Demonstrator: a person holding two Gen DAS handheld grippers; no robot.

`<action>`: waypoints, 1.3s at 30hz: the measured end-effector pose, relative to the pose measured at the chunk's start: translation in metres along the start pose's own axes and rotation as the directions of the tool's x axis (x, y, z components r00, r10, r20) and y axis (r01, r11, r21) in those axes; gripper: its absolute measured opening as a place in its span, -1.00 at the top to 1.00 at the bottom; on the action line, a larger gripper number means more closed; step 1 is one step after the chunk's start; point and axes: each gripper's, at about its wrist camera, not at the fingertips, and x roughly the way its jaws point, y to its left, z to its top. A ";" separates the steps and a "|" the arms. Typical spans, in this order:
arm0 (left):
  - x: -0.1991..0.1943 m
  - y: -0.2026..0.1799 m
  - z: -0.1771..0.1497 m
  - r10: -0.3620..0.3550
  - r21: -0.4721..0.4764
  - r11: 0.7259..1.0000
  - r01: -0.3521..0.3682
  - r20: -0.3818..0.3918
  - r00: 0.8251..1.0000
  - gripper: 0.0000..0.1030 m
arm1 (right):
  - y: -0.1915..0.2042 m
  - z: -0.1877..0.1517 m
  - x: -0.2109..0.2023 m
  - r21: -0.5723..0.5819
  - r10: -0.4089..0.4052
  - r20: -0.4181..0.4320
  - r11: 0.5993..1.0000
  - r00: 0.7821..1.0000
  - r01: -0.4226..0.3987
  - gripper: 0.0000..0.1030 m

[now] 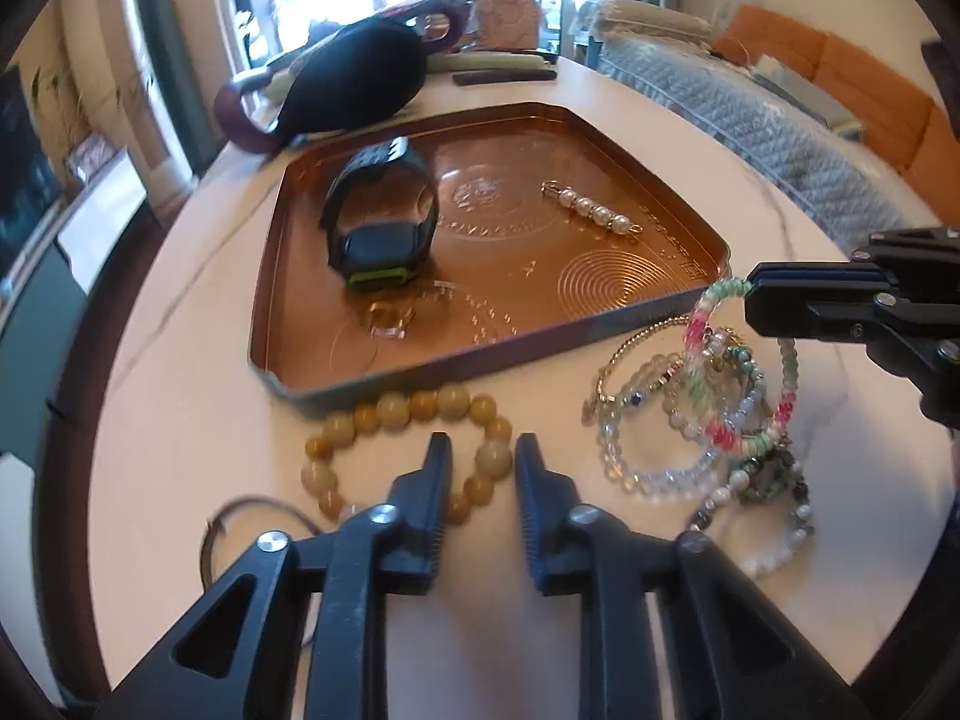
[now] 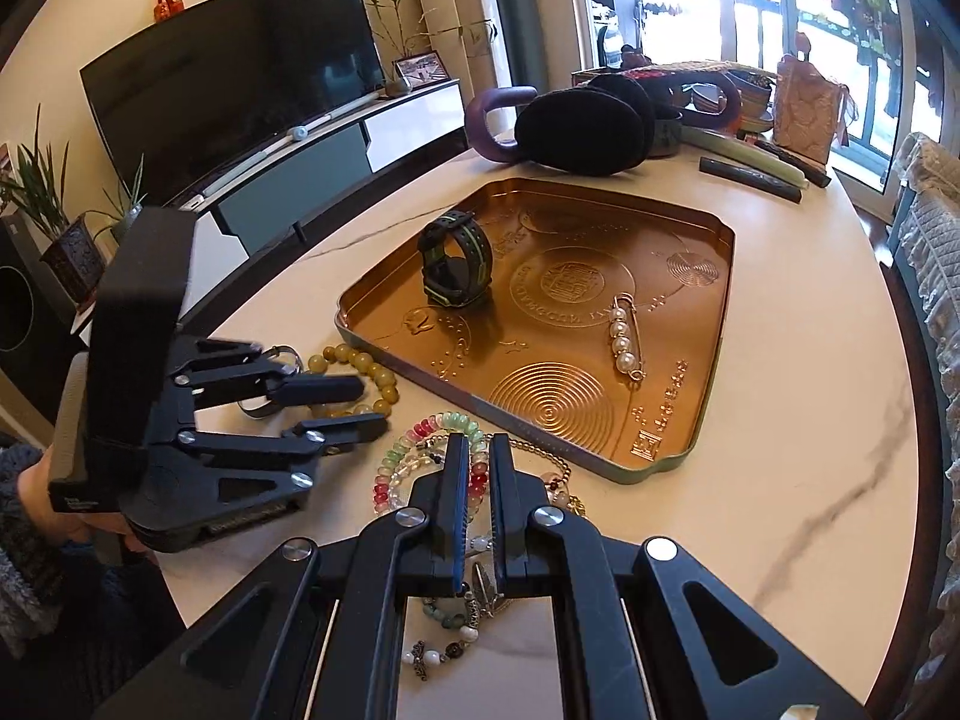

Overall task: Organize jewelry
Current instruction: 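Grasp the beige bead bracelet with the left tool while the right tool grasps the pink-green bead bracelet, then carry both bracelets into the copper tray and open both tools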

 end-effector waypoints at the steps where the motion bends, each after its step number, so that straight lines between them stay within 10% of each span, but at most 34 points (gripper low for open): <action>1: 0.000 0.000 -0.001 -0.011 -0.006 1.000 0.011 0.001 1.000 0.74 | 0.000 0.001 -0.001 -0.001 0.000 0.003 1.000 1.000 0.000 0.88; 14: -0.057 -0.013 0.020 -0.028 -0.091 0.995 0.041 0.143 0.989 0.75 | 0.001 0.005 -0.011 0.001 -0.007 0.048 1.000 0.999 0.007 0.88; 39: -0.131 -0.026 0.089 -0.197 -0.121 0.956 0.267 0.409 0.891 0.75 | -0.003 0.036 -0.069 0.009 -0.099 0.243 0.995 0.965 0.100 0.88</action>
